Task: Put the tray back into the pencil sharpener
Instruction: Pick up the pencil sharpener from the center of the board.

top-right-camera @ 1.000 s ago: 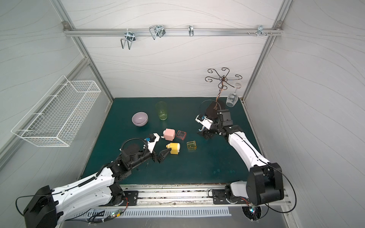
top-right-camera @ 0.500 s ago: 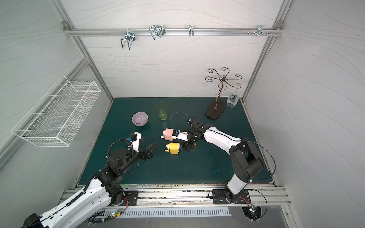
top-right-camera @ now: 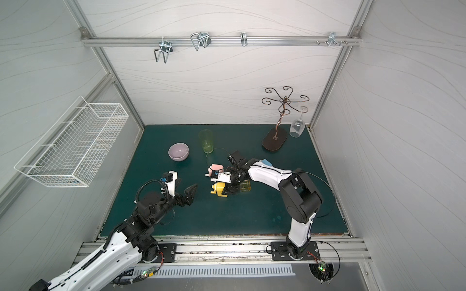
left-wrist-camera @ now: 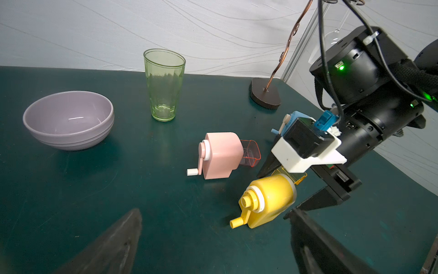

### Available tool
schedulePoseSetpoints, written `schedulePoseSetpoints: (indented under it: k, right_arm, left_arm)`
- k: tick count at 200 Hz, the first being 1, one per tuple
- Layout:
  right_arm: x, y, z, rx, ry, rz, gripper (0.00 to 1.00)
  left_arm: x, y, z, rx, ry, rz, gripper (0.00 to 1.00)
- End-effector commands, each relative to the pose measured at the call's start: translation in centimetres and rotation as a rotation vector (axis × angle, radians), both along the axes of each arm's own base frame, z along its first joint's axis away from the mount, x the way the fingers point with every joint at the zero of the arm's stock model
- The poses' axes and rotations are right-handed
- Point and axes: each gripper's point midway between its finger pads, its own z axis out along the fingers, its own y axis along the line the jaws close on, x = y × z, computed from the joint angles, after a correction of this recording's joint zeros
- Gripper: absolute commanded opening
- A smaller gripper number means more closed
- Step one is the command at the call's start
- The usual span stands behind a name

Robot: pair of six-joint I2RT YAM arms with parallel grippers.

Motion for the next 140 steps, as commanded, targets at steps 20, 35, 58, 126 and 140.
schedulePoseSetpoints:
  k: [20, 35, 58, 126, 140]
  right_arm:
    - [-0.1, 0.4, -0.3, -0.015, 0.015, 0.007, 0.55]
    - [-0.1, 0.3, 0.0, -0.019, 0.011, 0.010, 0.49]
    - [-0.1, 0.3, 0.8, -0.012, -0.006, 0.020, 0.37]
    - [-3.2, -1.0, 8.1, 0.101, -0.039, 0.113, 0.29]
    - [-4.6, -1.5, 9.8, 0.125, -0.026, 0.136, 0.29]
  left_arm:
    - [0.5, -0.1, 1.8, -0.021, -0.035, 0.009, 0.99]
    - [0.5, -0.3, 1.8, -0.015, -0.033, -0.002, 0.99]
    - [0.6, -0.6, 2.3, -0.028, -0.044, -0.017, 0.99]
    - [-3.3, -7.4, 5.7, 0.036, -0.164, -0.524, 0.95]
    - [-4.5, -8.8, 6.2, 0.068, -0.189, -0.653, 0.96]
